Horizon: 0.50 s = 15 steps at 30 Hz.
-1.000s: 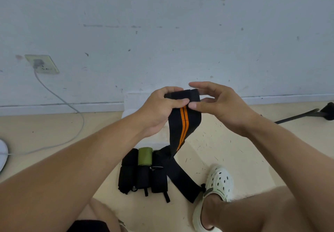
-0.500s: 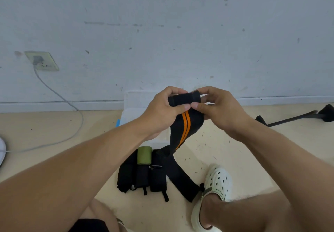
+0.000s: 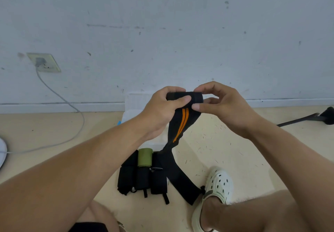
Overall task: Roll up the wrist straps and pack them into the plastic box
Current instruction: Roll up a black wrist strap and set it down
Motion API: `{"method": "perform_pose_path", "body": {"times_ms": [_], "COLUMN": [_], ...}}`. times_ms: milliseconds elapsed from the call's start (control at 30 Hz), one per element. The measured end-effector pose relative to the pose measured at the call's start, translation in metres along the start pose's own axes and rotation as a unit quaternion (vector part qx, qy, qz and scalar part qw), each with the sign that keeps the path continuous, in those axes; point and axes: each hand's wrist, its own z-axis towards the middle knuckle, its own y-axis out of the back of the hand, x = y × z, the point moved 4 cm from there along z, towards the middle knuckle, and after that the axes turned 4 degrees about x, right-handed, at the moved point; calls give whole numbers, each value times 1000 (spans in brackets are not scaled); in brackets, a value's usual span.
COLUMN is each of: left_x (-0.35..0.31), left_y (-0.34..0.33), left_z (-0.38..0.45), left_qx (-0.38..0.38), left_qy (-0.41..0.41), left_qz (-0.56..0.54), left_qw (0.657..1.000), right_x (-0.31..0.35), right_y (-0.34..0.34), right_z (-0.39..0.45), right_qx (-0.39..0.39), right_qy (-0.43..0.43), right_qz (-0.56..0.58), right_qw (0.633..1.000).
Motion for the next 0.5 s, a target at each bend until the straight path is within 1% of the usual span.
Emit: {"method": "perform_pose_path", "body": {"times_ms": [100, 167, 233, 333, 400, 500], "left_x": [0, -1, -1, -1, 0, 2], "left_y": [2, 3, 3, 0, -2, -5], "left_z": [-1, -2, -3, -2, -2, -3], "left_qx": [8, 10, 19, 37, 41, 45], "left_qy": [-20, -33, -39, -26, -3, 29], "left_qz": [21, 36, 40, 28, 0, -22], "left_qw": [1000, 999, 998, 999, 999, 998], "right_x": [-5, -7, -7, -5, -3, -3], "right_y": [0, -2, -4, -2, 0, 0], "right_z": [0, 0, 0, -1, 0, 1], "right_qx": [19, 47, 69, 46, 22, 7], "right_qy": [-27, -40, -42, -27, -18, -11], "right_qz": [30, 76, 92, 87, 74, 65], "right_qw": [999, 995, 992, 995, 997, 998]}}
